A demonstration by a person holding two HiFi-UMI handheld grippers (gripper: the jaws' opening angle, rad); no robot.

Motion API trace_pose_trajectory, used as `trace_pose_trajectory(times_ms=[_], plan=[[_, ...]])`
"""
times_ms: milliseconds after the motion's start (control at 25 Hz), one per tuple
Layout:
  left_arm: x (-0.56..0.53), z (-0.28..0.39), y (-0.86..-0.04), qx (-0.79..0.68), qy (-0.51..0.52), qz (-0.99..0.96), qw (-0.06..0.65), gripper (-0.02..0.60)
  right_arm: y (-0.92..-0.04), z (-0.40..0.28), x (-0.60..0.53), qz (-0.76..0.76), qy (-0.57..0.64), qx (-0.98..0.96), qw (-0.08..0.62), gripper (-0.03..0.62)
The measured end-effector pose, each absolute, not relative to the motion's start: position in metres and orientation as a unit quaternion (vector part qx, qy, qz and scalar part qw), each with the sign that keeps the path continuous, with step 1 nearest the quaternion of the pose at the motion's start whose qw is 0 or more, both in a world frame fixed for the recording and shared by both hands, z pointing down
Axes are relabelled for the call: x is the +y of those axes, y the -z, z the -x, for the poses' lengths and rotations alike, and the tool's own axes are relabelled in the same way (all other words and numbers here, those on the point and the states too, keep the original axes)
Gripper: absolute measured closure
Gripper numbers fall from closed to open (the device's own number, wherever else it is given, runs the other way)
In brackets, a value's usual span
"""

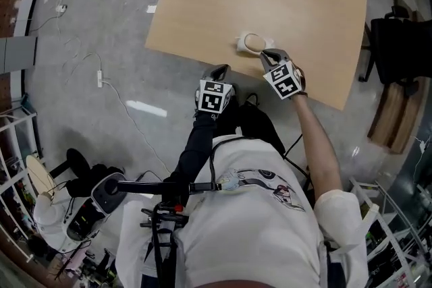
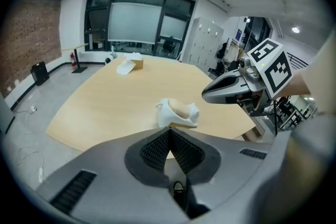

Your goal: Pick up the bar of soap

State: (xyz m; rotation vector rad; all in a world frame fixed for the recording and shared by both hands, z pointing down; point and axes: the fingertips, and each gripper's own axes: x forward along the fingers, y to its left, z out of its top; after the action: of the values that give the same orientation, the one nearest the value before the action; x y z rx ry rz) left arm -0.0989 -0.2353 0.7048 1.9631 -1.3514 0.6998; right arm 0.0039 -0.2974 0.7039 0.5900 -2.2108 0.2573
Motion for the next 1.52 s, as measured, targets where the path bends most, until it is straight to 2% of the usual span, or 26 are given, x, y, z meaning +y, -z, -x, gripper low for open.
trace_pose_trajectory(times_ms=[40,400,520,880,1160,1320,1520], plan=[[-0.236,0.1,-0.707,-0.513,-0.268,-0.747,0.327,0.577,-0.708,-0.002,-0.301,-0.225,-0.096,-0.876,0.416,0.588],[-0.228,0.11,-0.721,-0.512,-0.262,-0.738,0.352,0.577,-0.753,0.013,-0.316,-0.112,-0.031,-0.854,0.507,0.378],[-0.222,0.118,-0.722,-0.514,-0.261,-0.734,0.358,0.577,-0.767,0.017,-0.32,-0.086,-0.025,-0.845,0.526,0.336],[-0.213,0.152,-0.736,-0.526,-0.26,-0.721,0.369,0.577,-0.801,0.028,-0.335,-0.023,-0.013,-0.817,0.576,0.335],[-0.204,0.159,-0.733,-0.524,-0.262,-0.72,0.373,0.577,-0.799,0.03,-0.332,-0.005,-0.009,-0.821,0.572,0.336],[-0.209,0.159,-0.727,-0.521,-0.258,-0.73,0.359,0.577,-0.784,0.033,-0.338,-0.044,-0.013,-0.837,0.546,0.336],[-0.221,0.15,-0.705,-0.527,-0.233,-0.745,0.335,0.577,-0.726,0.028,-0.34,-0.14,-0.015,-0.872,0.469,0.336]])
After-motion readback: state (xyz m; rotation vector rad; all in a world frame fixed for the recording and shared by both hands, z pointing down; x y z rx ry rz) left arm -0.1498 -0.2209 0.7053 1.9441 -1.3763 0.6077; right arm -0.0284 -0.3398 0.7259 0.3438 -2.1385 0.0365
